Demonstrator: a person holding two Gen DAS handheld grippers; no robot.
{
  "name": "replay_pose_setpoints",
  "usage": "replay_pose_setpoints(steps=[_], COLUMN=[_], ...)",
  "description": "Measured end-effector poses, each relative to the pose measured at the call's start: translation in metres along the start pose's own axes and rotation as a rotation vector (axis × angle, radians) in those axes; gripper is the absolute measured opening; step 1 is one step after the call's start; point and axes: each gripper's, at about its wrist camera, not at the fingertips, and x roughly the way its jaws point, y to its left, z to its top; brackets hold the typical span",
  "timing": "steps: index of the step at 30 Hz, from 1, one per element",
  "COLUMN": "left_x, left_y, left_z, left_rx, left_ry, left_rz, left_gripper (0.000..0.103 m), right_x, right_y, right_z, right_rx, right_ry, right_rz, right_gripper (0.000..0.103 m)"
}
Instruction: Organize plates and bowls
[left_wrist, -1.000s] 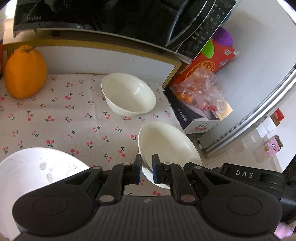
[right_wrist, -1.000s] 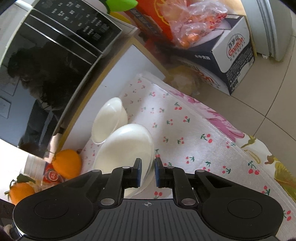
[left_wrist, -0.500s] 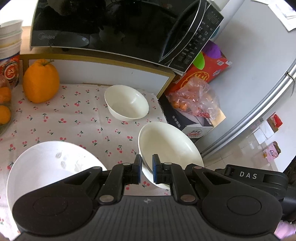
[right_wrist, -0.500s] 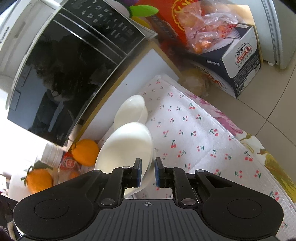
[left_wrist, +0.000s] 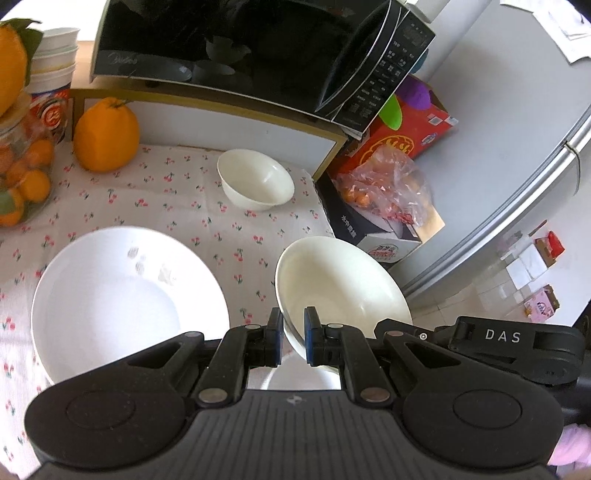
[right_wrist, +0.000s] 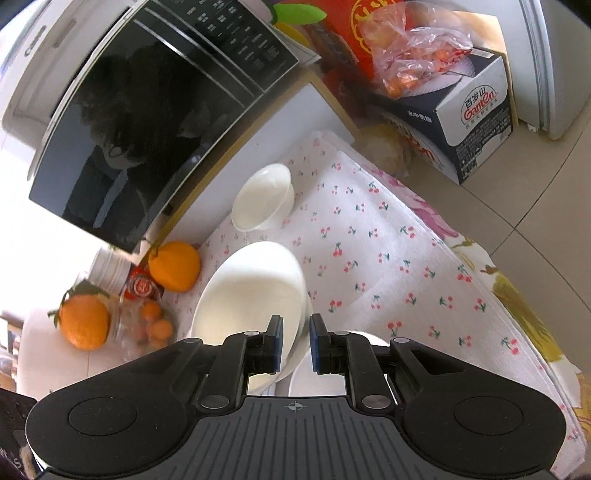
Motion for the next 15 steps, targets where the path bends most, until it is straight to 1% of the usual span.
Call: replay_pose_setpoints(steps=[3, 10, 15], left_x=[-0.005, -0.011, -0.009], left_y=[0.000, 0.000, -0.001], left_z=[-0.009, -0.023, -0.031], left_rx=[-0.002, 0.006, -0.004], left_ry=[-0.008, 0.011, 0.041], left_rz=[-0.011, -0.012, -0.020], left_gripper=[0.010, 0.010, 0.010], right_x=[-0.006, -0.017, -0.022], right_y=[0.000, -0.001, -0.002], right_z=[-0.006, -0.018, -0.026], right_rx=[-0.023, -0.042, -0.067], right_ry=[0.009, 0.036, 0.044], right_rz=[-0.008, -0.016, -0.059], right_gripper=[0.015, 0.015, 0.015])
